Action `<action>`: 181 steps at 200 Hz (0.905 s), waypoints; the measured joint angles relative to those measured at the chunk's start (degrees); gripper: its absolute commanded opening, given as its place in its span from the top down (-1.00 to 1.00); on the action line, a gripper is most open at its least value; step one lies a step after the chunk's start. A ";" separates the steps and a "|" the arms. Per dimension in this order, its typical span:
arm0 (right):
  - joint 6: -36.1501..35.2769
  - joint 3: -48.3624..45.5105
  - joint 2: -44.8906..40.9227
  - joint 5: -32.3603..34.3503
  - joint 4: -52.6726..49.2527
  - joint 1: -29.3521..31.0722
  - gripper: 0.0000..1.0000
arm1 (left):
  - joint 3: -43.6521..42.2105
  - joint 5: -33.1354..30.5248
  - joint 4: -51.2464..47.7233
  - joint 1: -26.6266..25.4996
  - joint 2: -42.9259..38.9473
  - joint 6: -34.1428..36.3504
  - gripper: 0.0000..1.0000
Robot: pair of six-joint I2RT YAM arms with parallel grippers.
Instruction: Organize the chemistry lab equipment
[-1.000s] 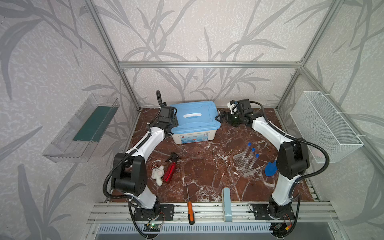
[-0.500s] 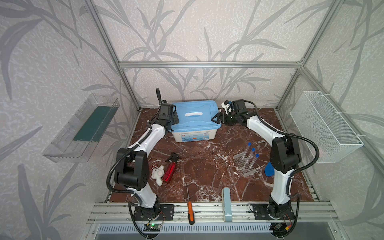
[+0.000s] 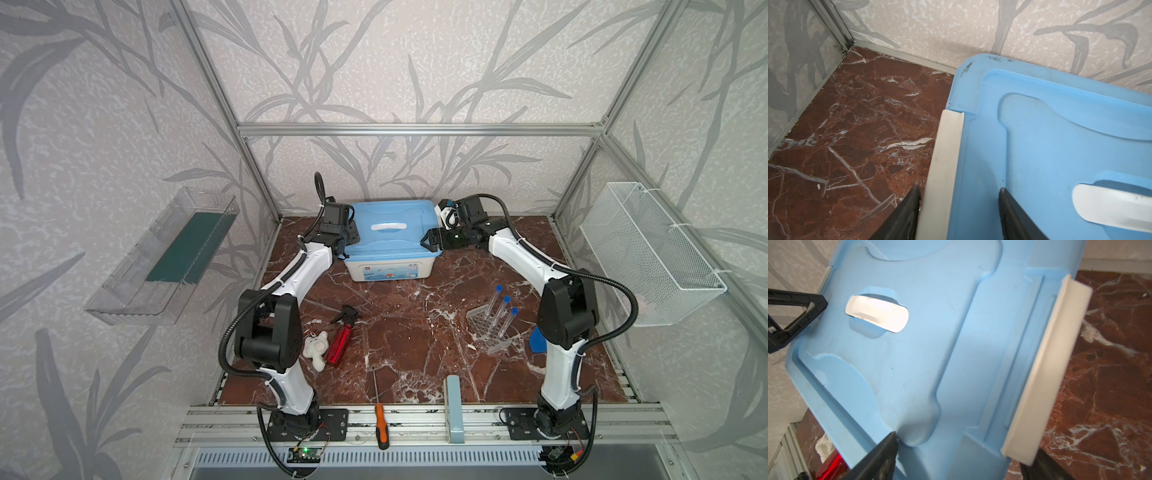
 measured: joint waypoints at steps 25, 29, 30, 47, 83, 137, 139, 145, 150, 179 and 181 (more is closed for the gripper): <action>-4.44 3.30 1.07 2.99 -3.08 0.76 -0.77 | 0.48 -0.83 -0.46 -0.37 0.33 -0.07 -0.21; -5.11 3.54 1.07 3.30 -3.39 0.90 -0.78 | 0.59 -0.98 -0.55 -0.42 0.39 -0.09 -0.21; -5.38 3.63 1.07 3.48 -3.48 0.94 -0.78 | 0.61 -1.01 -0.55 -0.42 0.39 -0.09 -0.21; -8.66 4.72 1.07 5.29 -4.94 1.62 -0.79 | 0.79 -1.44 -0.72 -0.55 0.55 -0.09 -0.21; -12.63 6.32 1.40 6.84 -6.56 1.95 -0.80 | 1.20 -1.53 -1.09 -0.59 0.74 -0.26 -0.22; -9.55 6.54 1.38 9.49 -6.78 2.29 -0.88 | 2.91 -1.16 -3.41 -0.72 1.14 -1.57 -0.38; -9.33 6.49 1.36 9.46 -6.78 2.21 -0.88 | 2.97 -1.09 -3.43 -0.72 1.14 -1.64 -0.39; -8.70 6.21 1.16 9.33 -6.64 2.01 -0.89 | 3.06 -0.83 -3.52 -0.74 1.14 -1.68 -0.43; -8.31 5.70 0.90 9.25 -6.38 1.84 -0.91 | 3.23 -0.48 -3.72 -0.76 1.14 -1.86 -0.47; -6.67 1.44 -2.89 9.18 -5.38 1.68 -0.98 | 4.72 1.55 -6.10 -1.49 0.98 -1.49 -0.78; -6.58 1.16 -3.26 9.25 -5.33 1.73 -0.98 | 4.72 1.53 -6.36 -1.53 0.90 -1.38 -0.80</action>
